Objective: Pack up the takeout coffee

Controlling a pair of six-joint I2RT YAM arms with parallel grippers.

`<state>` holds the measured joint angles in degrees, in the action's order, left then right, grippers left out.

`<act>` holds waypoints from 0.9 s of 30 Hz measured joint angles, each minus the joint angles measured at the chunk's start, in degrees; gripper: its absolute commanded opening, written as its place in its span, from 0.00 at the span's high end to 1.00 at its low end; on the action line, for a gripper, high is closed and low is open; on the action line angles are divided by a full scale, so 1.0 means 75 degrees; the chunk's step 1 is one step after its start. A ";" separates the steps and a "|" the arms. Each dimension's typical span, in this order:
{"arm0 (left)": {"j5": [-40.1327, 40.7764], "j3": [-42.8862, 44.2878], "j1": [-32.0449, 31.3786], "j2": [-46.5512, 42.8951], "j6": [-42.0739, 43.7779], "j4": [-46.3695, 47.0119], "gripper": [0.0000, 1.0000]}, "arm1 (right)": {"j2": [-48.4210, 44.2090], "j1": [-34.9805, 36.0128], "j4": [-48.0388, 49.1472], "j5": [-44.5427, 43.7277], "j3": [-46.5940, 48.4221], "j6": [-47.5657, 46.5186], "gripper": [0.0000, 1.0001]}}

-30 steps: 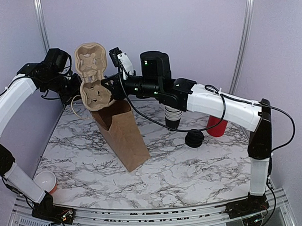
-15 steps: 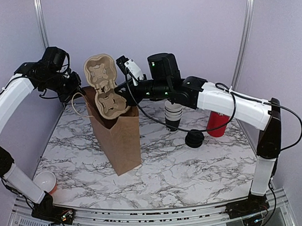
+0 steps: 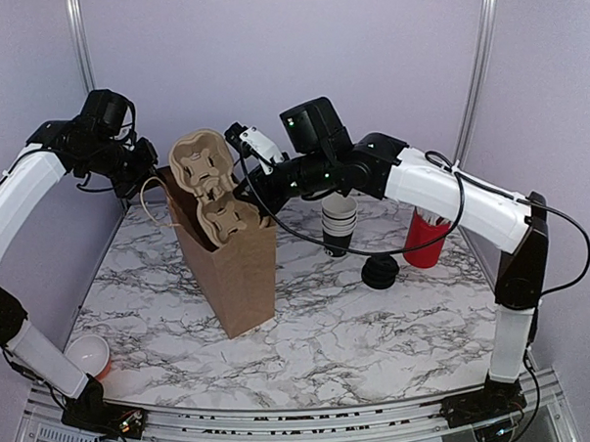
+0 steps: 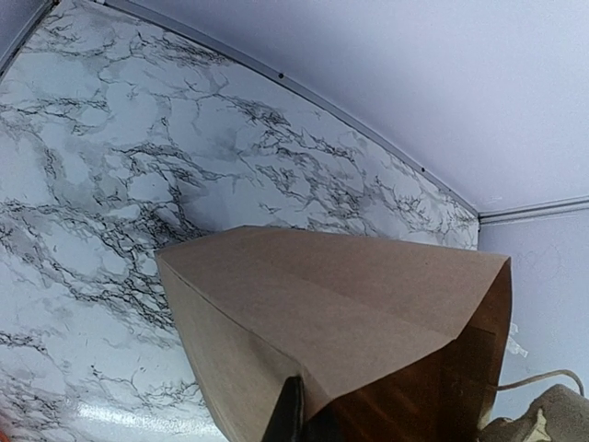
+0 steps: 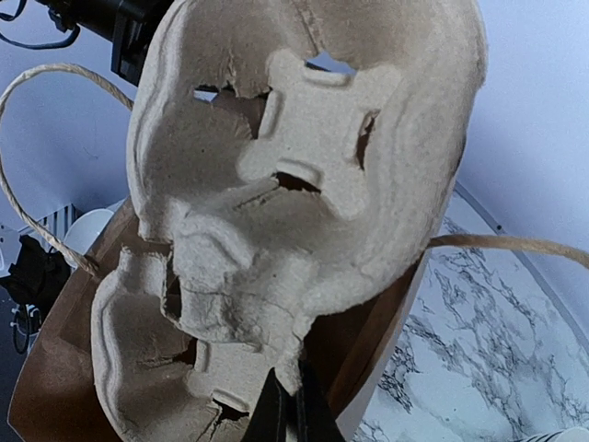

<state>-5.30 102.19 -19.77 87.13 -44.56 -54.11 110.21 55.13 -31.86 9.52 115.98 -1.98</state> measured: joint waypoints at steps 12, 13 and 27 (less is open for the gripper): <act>0.0143 -0.0189 -0.0003 -0.0210 0.0006 0.0262 0.85 | 0.0638 0.0000 -0.0944 0.0029 0.0874 0.0029 0.87; 0.0152 -0.0207 -0.0003 -0.0221 0.0009 0.0277 0.85 | 0.0650 0.0000 -0.0991 0.0017 0.0918 0.0038 0.84; 0.0178 -0.0283 -0.0003 -0.0268 0.0035 0.0455 0.85 | 0.0679 0.0073 -0.1253 -0.0536 0.1335 0.0050 0.49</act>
<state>-3.97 100.07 -19.79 85.12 -44.29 -50.70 115.31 55.68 -41.25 5.50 125.99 -1.61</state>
